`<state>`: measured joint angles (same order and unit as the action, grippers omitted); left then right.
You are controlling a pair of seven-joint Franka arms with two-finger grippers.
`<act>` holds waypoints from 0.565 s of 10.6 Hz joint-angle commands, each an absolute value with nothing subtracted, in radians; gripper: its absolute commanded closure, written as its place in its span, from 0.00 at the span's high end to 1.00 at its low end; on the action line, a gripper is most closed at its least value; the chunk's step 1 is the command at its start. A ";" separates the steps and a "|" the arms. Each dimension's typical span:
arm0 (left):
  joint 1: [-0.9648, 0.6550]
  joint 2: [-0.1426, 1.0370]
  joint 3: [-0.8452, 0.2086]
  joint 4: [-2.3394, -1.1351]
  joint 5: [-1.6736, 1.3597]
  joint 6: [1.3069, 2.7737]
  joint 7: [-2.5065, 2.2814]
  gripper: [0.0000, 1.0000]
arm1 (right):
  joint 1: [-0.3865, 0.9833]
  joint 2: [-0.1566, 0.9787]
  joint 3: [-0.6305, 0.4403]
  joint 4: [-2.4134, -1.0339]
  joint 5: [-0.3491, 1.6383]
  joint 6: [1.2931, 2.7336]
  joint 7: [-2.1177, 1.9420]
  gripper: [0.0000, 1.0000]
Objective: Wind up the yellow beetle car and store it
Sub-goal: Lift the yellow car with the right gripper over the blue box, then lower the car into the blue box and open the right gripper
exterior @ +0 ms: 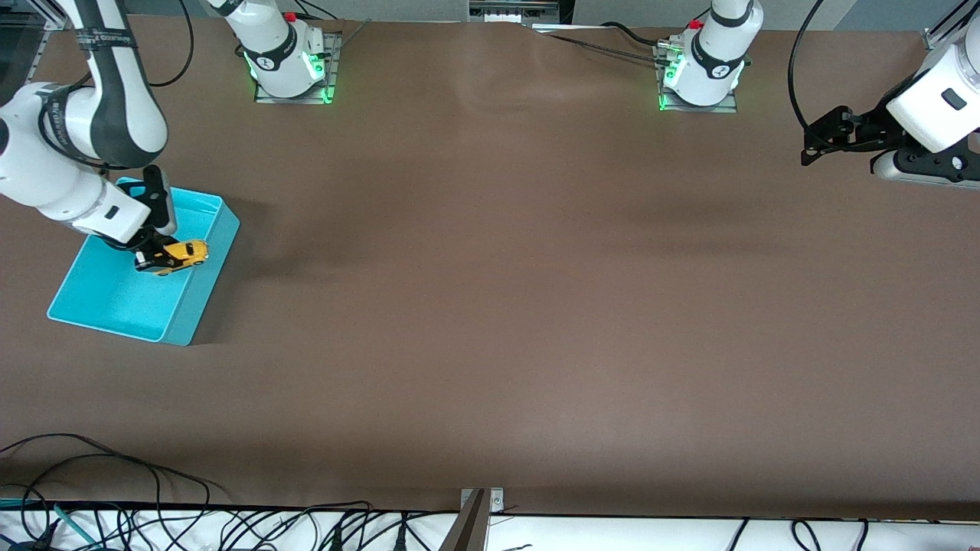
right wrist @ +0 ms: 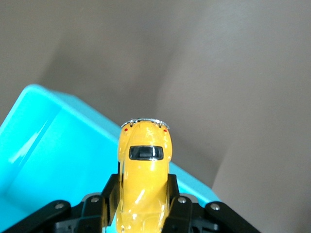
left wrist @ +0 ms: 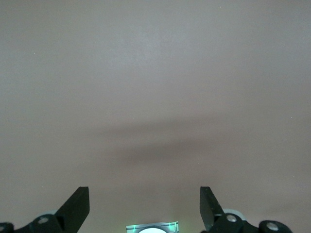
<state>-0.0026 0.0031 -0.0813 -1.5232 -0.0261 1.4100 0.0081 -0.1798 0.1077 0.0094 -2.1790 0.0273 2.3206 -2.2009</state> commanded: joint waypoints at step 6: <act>0.000 0.017 -0.080 -1.494 -0.021 1.396 0.000 1.00 | -0.416 0.154 0.034 -2.262 -0.006 2.316 -2.521 0.00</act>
<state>-0.0004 0.0039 -0.0792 -1.5232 -0.0260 1.4101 0.0081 -0.3728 0.1817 0.0116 -2.2077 0.0122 2.3041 -2.4695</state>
